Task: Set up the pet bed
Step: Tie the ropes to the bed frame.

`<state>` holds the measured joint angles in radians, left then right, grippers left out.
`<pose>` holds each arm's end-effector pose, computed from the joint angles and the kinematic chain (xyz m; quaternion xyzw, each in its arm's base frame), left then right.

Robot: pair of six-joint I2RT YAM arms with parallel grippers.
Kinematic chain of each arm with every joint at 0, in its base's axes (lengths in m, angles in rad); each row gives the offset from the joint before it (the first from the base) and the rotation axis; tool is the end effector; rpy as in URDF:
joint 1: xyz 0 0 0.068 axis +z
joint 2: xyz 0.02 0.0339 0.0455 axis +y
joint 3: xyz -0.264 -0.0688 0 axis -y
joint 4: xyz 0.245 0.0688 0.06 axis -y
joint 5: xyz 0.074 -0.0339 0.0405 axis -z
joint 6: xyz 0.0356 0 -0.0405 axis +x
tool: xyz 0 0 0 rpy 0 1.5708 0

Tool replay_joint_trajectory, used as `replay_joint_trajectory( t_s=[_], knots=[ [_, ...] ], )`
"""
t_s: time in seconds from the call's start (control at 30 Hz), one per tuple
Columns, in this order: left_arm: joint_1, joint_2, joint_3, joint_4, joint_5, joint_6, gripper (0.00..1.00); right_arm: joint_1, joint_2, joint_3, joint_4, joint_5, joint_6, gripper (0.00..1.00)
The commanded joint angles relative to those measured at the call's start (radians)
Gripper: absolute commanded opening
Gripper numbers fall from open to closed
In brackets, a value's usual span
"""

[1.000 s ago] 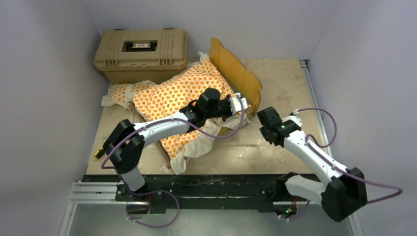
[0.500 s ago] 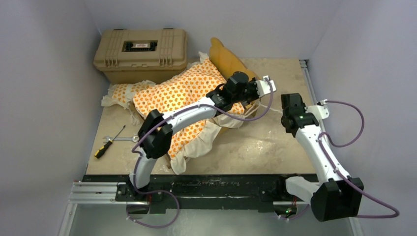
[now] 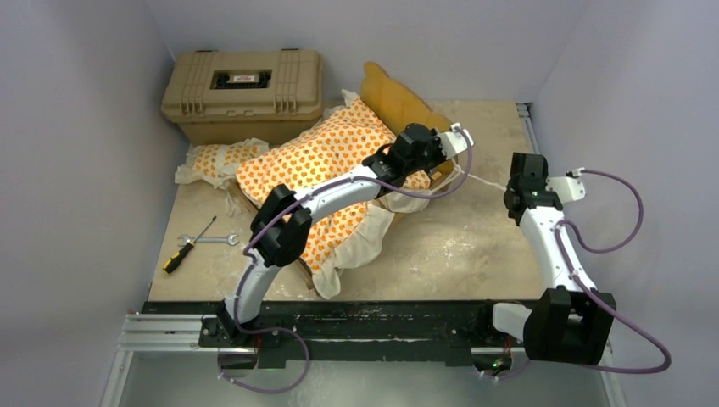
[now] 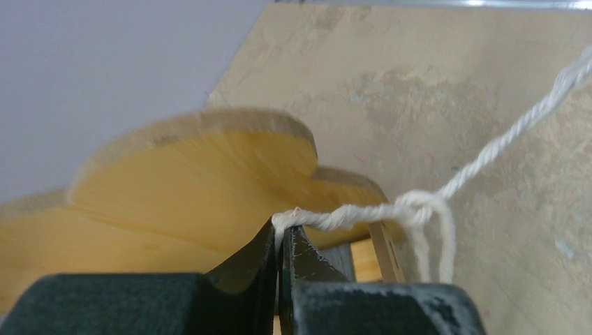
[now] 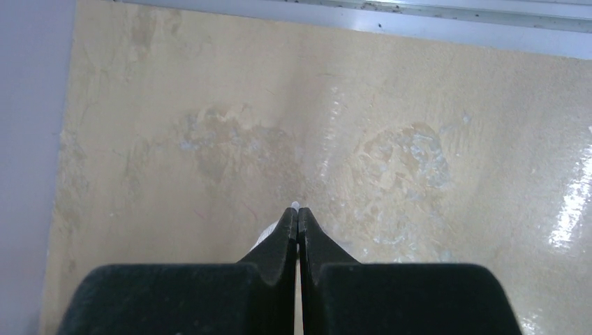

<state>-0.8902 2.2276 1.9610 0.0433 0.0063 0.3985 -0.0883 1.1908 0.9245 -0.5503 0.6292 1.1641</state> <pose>0.3398 -0.4200 0.2916 0.4710 0.6236 -0.1542 0.6046 0.2418 -0.0424 0.2772 0.6105 0.6496 -0.0677 0.4481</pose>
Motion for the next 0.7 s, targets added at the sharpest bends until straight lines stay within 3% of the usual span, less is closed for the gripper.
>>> replay_joint_trajectory(
  t_s=[0.0, 0.2, 0.4, 0.5, 0.67],
  knots=[
    [0.024, -0.151, -0.141, 0.141, -0.108, -0.043, 0.0, -0.064, -0.042, -0.085, 0.009, -0.023, -0.027, 0.0],
    [0.036, -0.254, -0.282, 0.159, -0.149, -0.019, 0.0, -0.165, -0.108, -0.204, 0.038, -0.128, -0.041, 0.0],
    [0.036, -0.237, -0.272, 0.178, -0.185, 0.015, 0.0, -0.166, -0.22, -0.269, 0.009, -0.208, -0.081, 0.0],
    [0.042, -0.193, -0.222, 0.173, -0.298, 0.074, 0.0, -0.166, -0.274, -0.291, -0.025, -0.164, -0.08, 0.0],
    [0.042, -0.007, -0.016, 0.062, -0.4, 0.156, 0.0, -0.166, -0.307, -0.319, -0.079, -0.147, -0.043, 0.0]
  ],
)
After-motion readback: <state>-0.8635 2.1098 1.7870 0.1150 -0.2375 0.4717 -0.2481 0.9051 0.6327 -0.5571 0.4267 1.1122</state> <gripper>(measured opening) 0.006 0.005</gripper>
